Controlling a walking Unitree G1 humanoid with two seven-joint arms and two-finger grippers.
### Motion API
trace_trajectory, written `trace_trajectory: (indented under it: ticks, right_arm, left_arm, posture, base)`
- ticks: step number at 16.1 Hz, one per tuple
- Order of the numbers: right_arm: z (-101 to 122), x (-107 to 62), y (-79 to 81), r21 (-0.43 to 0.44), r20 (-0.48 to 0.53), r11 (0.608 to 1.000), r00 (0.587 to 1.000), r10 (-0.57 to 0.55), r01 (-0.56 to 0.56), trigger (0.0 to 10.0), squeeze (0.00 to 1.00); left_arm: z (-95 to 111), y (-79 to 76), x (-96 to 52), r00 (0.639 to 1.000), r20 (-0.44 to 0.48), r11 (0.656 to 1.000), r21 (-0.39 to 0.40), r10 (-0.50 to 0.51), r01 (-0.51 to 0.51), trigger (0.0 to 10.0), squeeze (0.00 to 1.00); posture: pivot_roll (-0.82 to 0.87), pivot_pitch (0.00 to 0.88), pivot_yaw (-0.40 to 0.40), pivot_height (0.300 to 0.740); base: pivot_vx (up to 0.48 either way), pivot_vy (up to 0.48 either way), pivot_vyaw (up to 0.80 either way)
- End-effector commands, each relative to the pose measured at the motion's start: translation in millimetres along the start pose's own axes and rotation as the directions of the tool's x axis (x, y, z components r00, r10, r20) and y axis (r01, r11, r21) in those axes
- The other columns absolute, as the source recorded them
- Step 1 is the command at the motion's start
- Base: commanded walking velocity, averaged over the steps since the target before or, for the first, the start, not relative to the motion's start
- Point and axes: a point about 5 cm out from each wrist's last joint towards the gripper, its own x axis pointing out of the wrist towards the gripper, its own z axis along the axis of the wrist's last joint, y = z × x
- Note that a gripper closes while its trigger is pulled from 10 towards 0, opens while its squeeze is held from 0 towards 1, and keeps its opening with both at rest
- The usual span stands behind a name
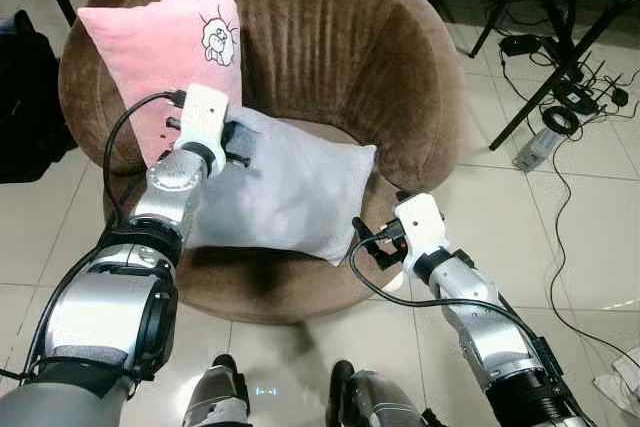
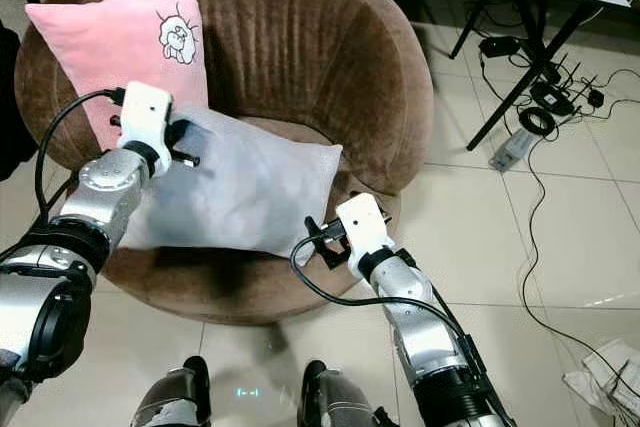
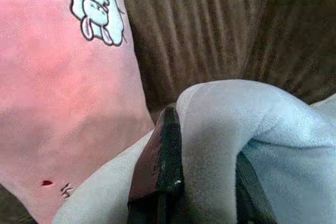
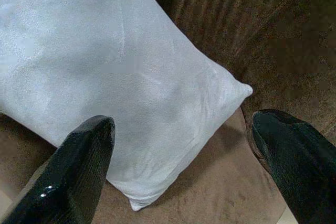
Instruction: Move the pillow to the sofa from floor
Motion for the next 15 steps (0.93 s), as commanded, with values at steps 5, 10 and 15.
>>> trace_trajectory:
  ticks: [5,10,15]
  right_arm:
    - [-6.0,-6.2,-4.0,-0.006,-0.018,1.000,1.000,-0.012,0.012,10.0,0.17]
    - [-5.9,-5.8,-2.5,-0.008,-0.019,1.000,1.000,-0.004,0.004,10.0,0.17]
    - [-5.1,-5.3,-2.4,-0.008,-0.017,1.000,1.000,0.000,0.000,10.0,0.17]
  left_arm:
    - [-16.5,-2.9,-4.2,0.998,-0.055,0.998,0.048,0.036,-0.033,10.0,1.00]
    - [-17.6,7.7,-6.5,0.995,-0.064,0.993,0.098,0.077,-0.071,10.0,1.00]
    - [-5.0,21.1,-4.8,0.993,-0.037,0.986,0.122,0.116,-0.110,10.0,1.00]
  posture:
    - [-0.11,0.217,-0.144,0.740]
    - [-0.11,0.217,-0.146,0.740]
    - [-0.11,0.220,-0.148,0.740]
  base:
    - [0.000,0.000,0.00]
    - [0.000,0.000,0.00]
    - [0.000,0.000,0.00]
